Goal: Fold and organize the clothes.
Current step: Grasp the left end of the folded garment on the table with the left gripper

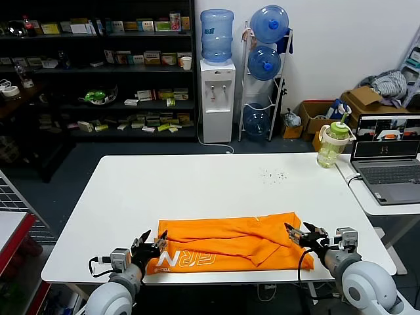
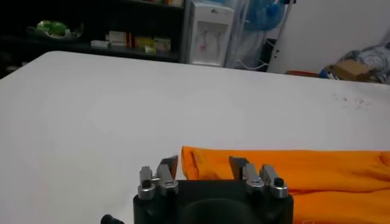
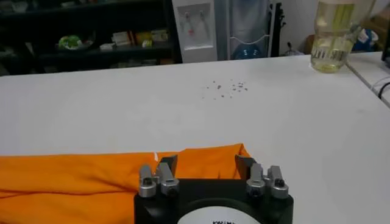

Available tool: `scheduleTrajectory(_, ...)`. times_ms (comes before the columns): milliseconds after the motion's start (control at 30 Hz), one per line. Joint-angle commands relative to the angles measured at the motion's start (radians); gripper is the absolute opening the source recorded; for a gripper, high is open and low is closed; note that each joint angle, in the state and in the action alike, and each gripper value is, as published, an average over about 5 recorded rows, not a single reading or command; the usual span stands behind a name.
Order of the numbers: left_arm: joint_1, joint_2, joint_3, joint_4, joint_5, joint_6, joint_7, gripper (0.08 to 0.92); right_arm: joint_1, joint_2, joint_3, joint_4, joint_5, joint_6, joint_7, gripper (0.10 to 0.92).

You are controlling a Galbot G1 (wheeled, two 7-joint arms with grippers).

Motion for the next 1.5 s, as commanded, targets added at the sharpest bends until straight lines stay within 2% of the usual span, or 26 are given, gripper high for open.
scheduleTrajectory(33, -0.004, -0.084, -0.001, 0.075, 0.041, -0.023, 0.019, 0.693, -0.075, 0.021, 0.059, 0.024, -0.01, 0.003, -0.004, 0.768)
scheduleTrajectory(133, -0.013, -0.094, 0.001, 0.095, 0.045, -0.025, 0.028, 0.773, -0.085, 0.024, 0.068, 0.03, -0.011, 0.003, -0.004, 0.813)
scheduleTrajectory(233, -0.013, -0.096, 0.004, 0.111, 0.048, -0.025, 0.035, 0.814, -0.09, 0.026, 0.074, 0.032, -0.012, 0.003, -0.004, 0.821)
scheduleTrajectory(633, 0.001, -0.098, 0.009, 0.135, 0.052, -0.031, 0.047, 0.821, -0.087, 0.03, 0.07, 0.03, -0.011, 0.003, -0.004, 0.823)
scheduleTrajectory(733, -0.002, -0.101, 0.01, 0.138, 0.052, -0.037, 0.048, 0.793, -0.087, 0.031, 0.07, 0.029, -0.011, 0.003, -0.004, 0.823)
scheduleTrajectory(1500, 0.018, -0.109, -0.014, 0.099, 0.09, -0.07, 0.042, 0.143, -0.1, 0.054, 0.067, 0.031, -0.026, 0.012, -0.017, 0.823)
